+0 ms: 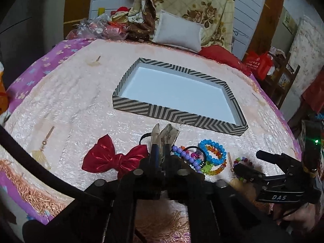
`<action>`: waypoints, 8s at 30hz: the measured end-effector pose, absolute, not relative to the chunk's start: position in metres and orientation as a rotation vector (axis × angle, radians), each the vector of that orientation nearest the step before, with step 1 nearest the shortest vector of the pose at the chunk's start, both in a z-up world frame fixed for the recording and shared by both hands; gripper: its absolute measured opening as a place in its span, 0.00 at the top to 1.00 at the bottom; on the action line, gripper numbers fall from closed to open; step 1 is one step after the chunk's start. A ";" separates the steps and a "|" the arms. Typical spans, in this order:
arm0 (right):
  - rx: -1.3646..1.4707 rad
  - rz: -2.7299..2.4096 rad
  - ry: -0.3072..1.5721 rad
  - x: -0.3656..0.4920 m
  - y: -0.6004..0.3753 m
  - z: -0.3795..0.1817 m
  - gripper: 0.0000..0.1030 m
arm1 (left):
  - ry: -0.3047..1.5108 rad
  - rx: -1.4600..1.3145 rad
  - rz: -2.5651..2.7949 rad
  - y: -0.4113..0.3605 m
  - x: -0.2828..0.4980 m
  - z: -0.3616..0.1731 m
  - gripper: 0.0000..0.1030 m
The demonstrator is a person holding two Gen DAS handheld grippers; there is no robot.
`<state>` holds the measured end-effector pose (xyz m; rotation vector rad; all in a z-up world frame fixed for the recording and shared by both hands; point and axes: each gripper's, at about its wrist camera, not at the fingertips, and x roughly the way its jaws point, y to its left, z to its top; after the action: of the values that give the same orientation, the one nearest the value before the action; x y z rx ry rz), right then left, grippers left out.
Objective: Organize jewelry
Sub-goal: 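Close the left tool on the brown leopard-print bow, then grasp the blue bead bracelet with the right tool while the left holds the bow, then carry the blue bracelet with the right tool while the left carries the bow into the box, then open the right tool over the box while the left releases the brown bow inside, then withdraw both tools from the box back to the loose jewelry, then grasp the red satin bow with the left tool while the right grasps the purple bracelet, then carry the purple bracelet with the right tool while the left carries the red bow to the box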
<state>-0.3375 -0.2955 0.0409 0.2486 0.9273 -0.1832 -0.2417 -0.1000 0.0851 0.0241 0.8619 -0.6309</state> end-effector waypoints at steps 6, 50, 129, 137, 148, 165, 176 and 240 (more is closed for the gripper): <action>0.259 -0.182 0.937 -0.336 -0.299 0.039 0.02 | 0.923 0.091 -0.661 -0.116 -0.243 0.066 0.53; 0.217 0.003 0.968 -0.291 -0.305 0.028 0.90 | 0.812 -0.092 -0.657 -0.077 -0.226 0.135 1.00; 0.401 -0.013 0.893 -0.230 -0.316 0.054 0.52 | 0.893 -0.014 -0.510 -0.112 -0.107 0.116 0.67; 0.328 -0.045 0.881 -0.267 -0.304 0.057 0.52 | 0.855 0.043 -0.496 -0.104 -0.156 0.114 0.67; 0.284 -0.053 0.862 -0.305 -0.291 0.060 0.52 | 0.842 0.072 -0.465 -0.101 -0.201 0.103 0.67; 0.288 -0.050 0.859 -0.329 -0.284 0.058 0.52 | 0.860 0.089 -0.450 -0.100 -0.231 0.089 0.67; 0.295 -0.044 0.875 -0.334 -0.288 0.053 0.52 | 0.917 0.028 -0.439 -0.071 -0.225 0.084 0.67; 0.224 0.167 0.823 -0.292 -0.252 0.078 0.91 | 1.105 -0.245 -0.410 -0.032 -0.185 0.050 0.66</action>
<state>-0.2919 -0.2519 0.0784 0.2239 0.8226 0.1669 -0.1853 -0.0320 0.0503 -0.2452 1.1054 -0.4102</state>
